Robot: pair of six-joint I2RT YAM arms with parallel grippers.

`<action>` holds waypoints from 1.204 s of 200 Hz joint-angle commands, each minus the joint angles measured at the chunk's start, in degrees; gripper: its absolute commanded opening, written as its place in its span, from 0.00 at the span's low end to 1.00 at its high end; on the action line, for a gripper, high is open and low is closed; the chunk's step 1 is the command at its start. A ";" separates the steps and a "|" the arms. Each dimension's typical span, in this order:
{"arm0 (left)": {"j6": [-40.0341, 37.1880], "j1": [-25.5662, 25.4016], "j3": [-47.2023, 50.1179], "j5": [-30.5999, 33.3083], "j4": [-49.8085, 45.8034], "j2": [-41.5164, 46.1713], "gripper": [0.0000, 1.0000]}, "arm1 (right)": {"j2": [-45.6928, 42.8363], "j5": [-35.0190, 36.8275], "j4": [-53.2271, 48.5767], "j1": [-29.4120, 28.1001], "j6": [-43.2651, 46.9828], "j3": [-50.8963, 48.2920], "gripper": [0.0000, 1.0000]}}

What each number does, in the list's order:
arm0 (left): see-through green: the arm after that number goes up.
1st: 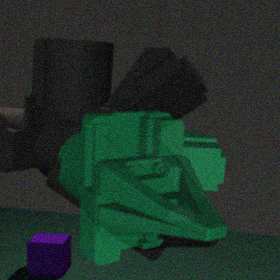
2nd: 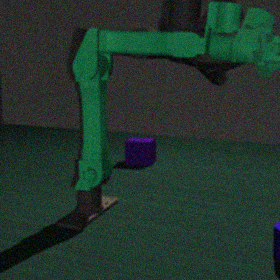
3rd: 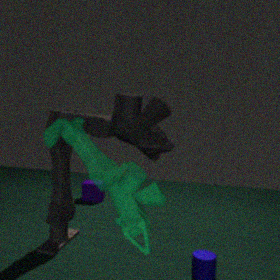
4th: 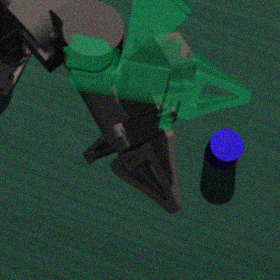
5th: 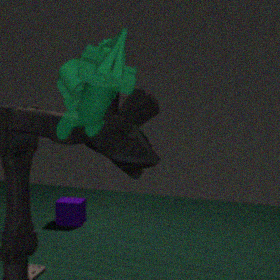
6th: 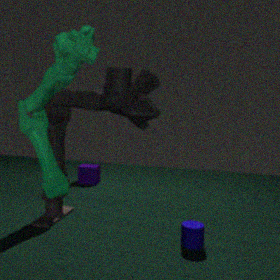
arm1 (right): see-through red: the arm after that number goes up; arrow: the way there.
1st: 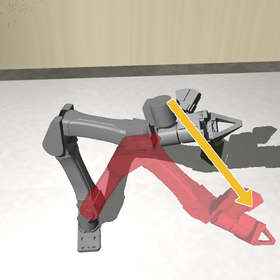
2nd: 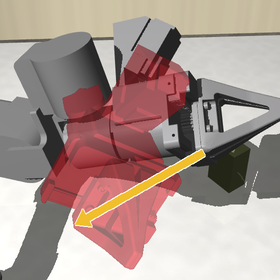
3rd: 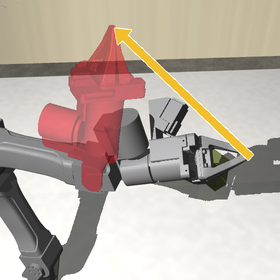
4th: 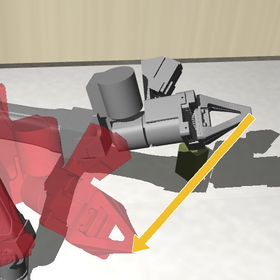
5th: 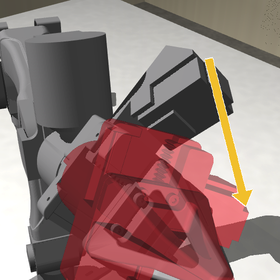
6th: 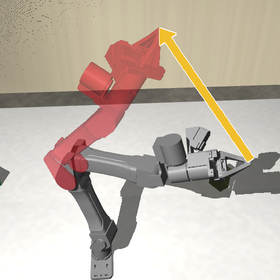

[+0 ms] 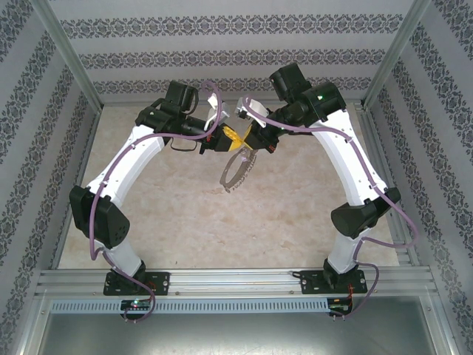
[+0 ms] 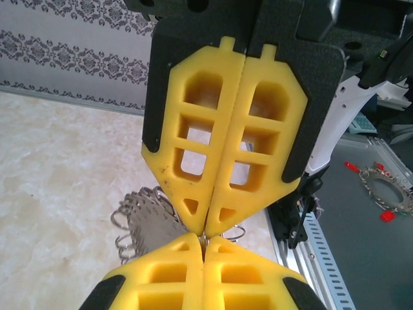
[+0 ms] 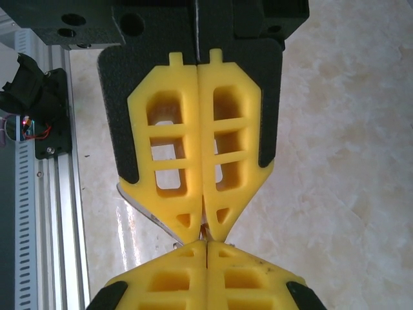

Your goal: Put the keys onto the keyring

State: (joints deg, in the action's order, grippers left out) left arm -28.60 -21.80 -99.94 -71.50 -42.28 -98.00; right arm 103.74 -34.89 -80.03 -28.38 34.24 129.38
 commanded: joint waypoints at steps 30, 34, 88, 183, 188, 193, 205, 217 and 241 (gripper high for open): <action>-0.32 -1.45 -0.97 -3.32 -1.91 -0.15 0.25 | -2.58 -2.72 7.35 -0.86 -1.02 -0.18 0.00; -0.59 -1.40 -1.07 -3.36 -2.36 -0.25 0.26 | -2.58 -2.72 7.28 -0.88 -1.02 -0.18 0.00; -0.54 -1.40 -1.31 -2.93 -2.11 -0.09 0.30 | -2.23 -2.81 6.61 -0.86 -0.36 -0.18 0.00; 0.99 0.07 -0.23 2.16 1.57 2.36 0.44 | -2.05 -1.34 4.15 -0.60 1.16 -0.97 0.00; 0.50 0.16 -0.42 2.33 0.83 2.37 0.44 | -1.97 -1.09 4.13 -0.62 1.18 -0.87 0.00; 0.07 0.41 -0.67 2.42 0.25 2.37 0.45 | -1.97 -0.97 4.03 -0.50 1.18 -0.83 0.00; -0.60 0.76 -1.10 2.36 -1.02 2.30 0.46 | -2.01 -1.05 4.06 -0.44 1.18 -0.88 0.00; -1.46 1.01 -1.71 2.19 -2.41 2.15 0.45 | -1.94 -1.22 4.05 -0.45 1.29 -0.89 0.00; -2.70 1.17 -2.36 1.67 -4.28 1.85 0.42 | -1.88 -1.39 4.11 -0.44 1.19 -0.89 0.00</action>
State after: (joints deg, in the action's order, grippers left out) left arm -28.36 -21.26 -99.90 -68.90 -42.74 -97.30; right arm 102.87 -35.35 -76.86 -28.67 34.54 128.81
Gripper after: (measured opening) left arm 0.433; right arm 0.049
